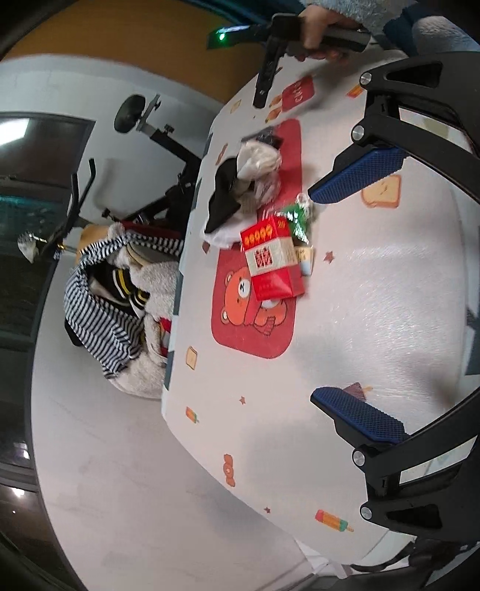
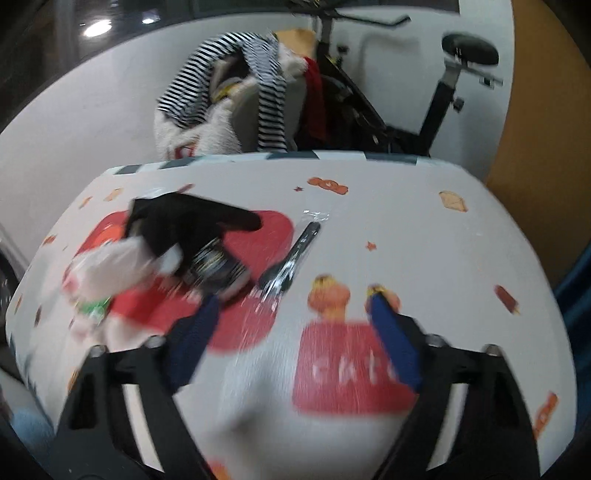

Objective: Collect trash
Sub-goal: 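Raise both tools back over the table, then grasp the clear plastic packet with the right tool while the left tool grasps the red cigarette box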

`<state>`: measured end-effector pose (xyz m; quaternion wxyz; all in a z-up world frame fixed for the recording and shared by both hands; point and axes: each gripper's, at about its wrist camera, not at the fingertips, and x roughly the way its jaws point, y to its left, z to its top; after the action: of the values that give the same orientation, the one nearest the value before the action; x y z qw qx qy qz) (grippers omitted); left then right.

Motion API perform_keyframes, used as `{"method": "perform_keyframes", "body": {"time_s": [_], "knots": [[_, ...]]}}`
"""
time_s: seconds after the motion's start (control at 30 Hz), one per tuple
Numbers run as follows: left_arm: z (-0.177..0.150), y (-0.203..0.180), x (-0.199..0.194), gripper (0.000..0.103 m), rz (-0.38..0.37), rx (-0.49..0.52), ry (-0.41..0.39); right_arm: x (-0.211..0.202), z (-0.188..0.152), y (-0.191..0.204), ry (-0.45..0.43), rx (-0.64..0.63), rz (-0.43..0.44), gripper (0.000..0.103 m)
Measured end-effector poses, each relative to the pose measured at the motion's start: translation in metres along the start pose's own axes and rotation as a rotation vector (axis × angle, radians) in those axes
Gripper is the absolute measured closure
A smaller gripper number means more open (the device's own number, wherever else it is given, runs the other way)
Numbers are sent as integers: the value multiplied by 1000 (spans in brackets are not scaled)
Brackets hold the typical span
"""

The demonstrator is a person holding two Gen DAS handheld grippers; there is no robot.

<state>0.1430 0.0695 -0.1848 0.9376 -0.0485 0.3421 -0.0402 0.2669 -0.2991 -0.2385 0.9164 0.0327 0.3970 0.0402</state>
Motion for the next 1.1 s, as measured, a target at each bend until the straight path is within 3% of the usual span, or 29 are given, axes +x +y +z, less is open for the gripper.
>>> {"method": "perform_keyframes", "body": {"time_s": [0.13, 0.23, 0.37, 0.43, 0.5, 0.53, 0.57, 0.63, 0.8, 1.1], "knots": [[5, 4, 17, 6, 0, -13, 18, 42, 22, 0, 47, 8, -51, 39], [10, 3, 27, 7, -23, -20, 28, 63, 33, 4, 58, 2, -83, 42], [14, -2, 44, 19, -43, -44, 59, 86, 35, 12, 116, -44, -134, 44], [16, -3, 54, 19, -67, -74, 75, 90, 35, 13, 122, -55, -121, 60], [18, -5, 63, 18, -89, -96, 89, 91, 33, 16, 120, -77, -116, 65], [19, -6, 68, 18, -106, -107, 100, 90, 32, 18, 117, -90, -99, 76], [21, -8, 74, 9, -130, -123, 114, 88, 29, 20, 112, -102, -77, 78], [24, -12, 86, 6, -143, -146, 129, 86, 27, 21, 104, -107, -30, 86], [32, -16, 120, 6, -129, -190, 186, 71, 23, 26, 27, -127, 18, 89], [39, -22, 158, 6, -88, -208, 254, 65, 24, 21, -1, -94, 43, 89]]}}
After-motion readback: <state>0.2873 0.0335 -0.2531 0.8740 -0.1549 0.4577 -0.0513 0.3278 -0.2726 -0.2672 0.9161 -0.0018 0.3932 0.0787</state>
